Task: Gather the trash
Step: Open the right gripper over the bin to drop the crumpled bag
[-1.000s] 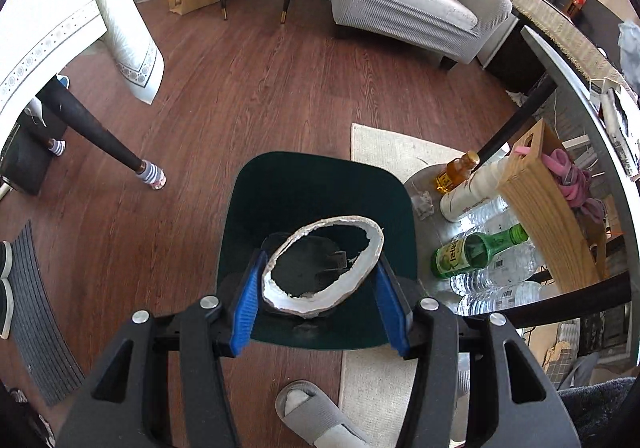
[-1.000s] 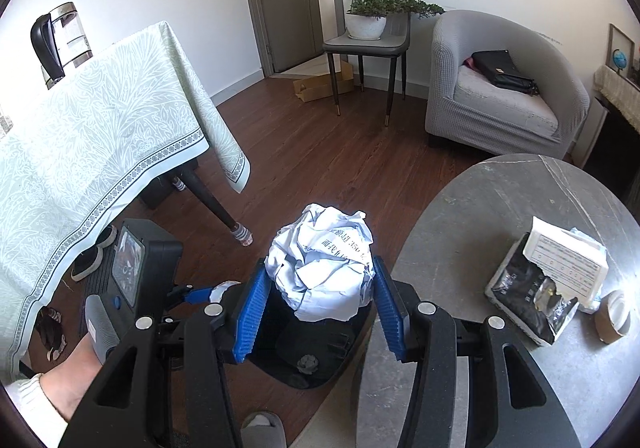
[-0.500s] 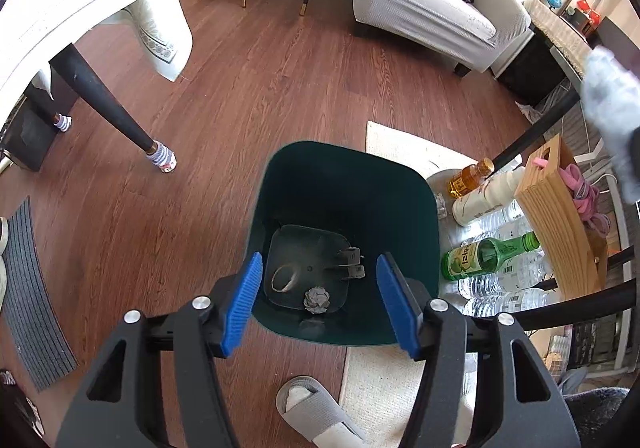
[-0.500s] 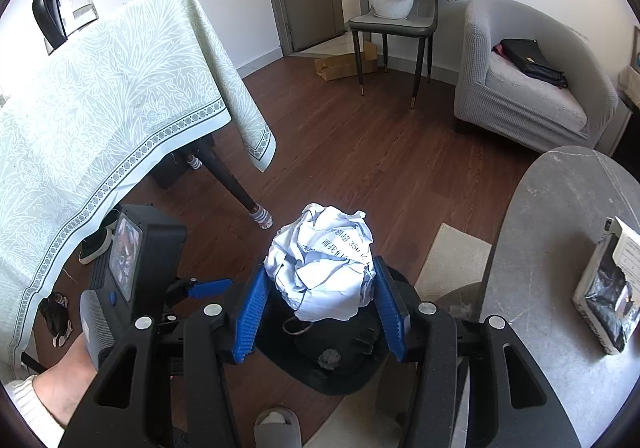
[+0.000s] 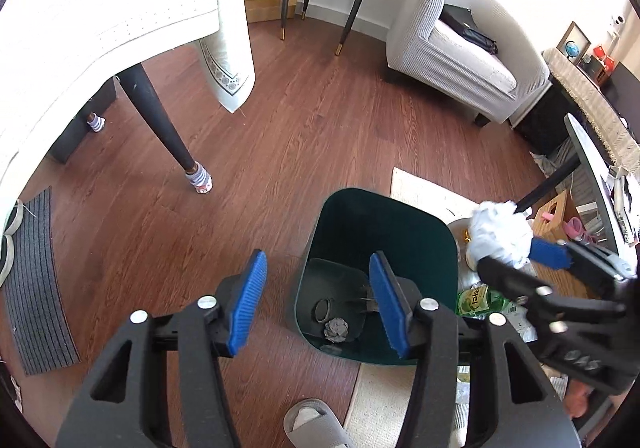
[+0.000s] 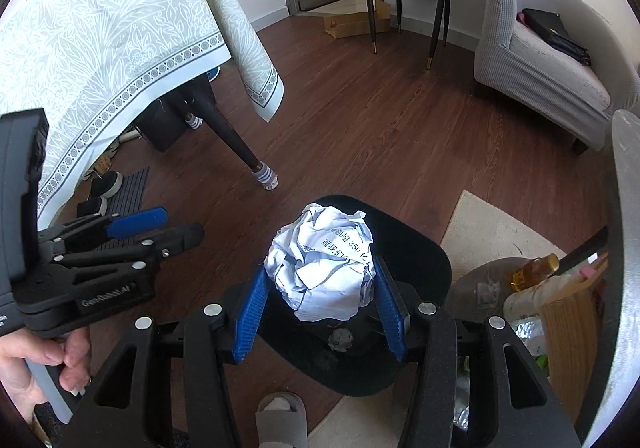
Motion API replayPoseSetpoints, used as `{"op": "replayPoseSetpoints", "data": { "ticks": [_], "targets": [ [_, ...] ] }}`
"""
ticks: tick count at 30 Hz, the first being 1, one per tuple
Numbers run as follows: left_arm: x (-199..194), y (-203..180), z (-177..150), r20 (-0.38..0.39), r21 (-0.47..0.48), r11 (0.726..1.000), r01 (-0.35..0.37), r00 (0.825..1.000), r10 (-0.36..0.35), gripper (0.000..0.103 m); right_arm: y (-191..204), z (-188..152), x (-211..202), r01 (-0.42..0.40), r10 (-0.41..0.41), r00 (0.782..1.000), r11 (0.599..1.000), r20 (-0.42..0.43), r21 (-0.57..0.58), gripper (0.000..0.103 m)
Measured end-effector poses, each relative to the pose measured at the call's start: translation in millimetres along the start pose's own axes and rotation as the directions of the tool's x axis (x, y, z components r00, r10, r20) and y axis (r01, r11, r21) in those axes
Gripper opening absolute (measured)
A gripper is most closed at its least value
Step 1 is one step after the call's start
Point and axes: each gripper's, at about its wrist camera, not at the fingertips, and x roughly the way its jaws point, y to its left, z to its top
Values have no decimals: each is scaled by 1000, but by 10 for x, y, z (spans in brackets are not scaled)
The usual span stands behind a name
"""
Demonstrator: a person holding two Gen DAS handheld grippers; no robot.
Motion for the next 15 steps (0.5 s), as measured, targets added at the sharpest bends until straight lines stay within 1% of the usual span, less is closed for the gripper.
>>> {"op": "replayPoseSetpoints", "data": {
  "ticks": [2,7,10,15],
  "targets": [
    [-59,-15,13,11,8,1000,11,1000,-11,47,12,-17,97,-2,2,1000,1000,-22,-3,52],
    [-284,-126,70,70,24,998,52,996,-53,40,5,-112,360,11,-12,997,1000,-79,-10,52],
    [-398,-218,88,101,36,997,70,992,-73,39,-44,-190,526,26,-26,991,1000,-129,-3,52],
    [-561,-336,123,142,63,995,79,986,-88,39,-86,-237,632,50,-49,988,999,-143,2,52]
  ]
}}
